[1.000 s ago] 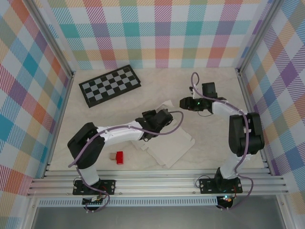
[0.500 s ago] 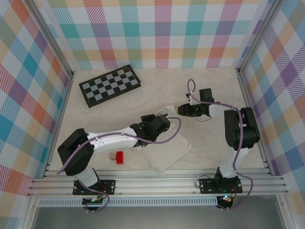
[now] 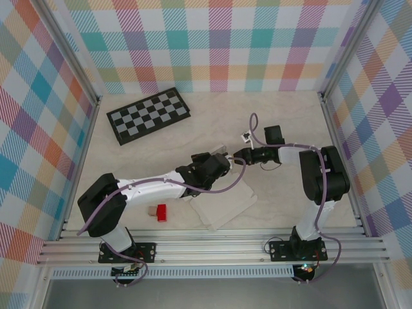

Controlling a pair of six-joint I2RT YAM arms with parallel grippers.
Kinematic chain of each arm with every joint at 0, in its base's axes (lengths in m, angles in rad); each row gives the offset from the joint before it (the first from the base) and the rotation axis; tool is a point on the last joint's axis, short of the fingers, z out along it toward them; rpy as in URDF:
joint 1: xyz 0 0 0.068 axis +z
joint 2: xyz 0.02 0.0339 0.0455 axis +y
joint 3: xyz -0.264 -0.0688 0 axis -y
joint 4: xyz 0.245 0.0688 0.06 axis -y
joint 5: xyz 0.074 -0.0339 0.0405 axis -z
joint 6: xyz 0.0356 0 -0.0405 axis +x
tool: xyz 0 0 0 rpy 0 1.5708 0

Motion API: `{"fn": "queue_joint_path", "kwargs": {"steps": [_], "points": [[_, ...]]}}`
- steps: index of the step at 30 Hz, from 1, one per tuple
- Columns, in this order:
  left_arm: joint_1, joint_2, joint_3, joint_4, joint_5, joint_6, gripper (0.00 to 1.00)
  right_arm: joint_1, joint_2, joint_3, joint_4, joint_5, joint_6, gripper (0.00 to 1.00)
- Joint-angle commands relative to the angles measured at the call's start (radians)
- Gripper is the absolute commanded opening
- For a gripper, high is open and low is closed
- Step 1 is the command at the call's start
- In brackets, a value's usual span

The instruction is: Fold the paper box

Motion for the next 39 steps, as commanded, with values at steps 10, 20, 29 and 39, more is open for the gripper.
{"fn": "queue_joint_path", "kwargs": {"steps": [10, 20, 29, 39], "points": [[-0.013, -0.032, 0.028, -0.019, 0.081, -0.108, 0.0, 0.081, -0.003, 0.046, -0.063, -0.049, -0.115, 0.36], [-0.016, -0.036, 0.034, -0.028, 0.12, -0.204, 0.0, 0.127, -0.01, 0.009, -0.003, 0.011, -0.102, 0.38], [-0.039, -0.042, 0.028, -0.052, 0.147, -0.317, 0.0, 0.169, -0.053, -0.053, 0.102, 0.144, -0.025, 0.38], [-0.041, -0.057, 0.008, -0.068, 0.188, -0.419, 0.0, 0.244, -0.127, -0.146, 0.201, 0.317, 0.002, 0.39]]}}
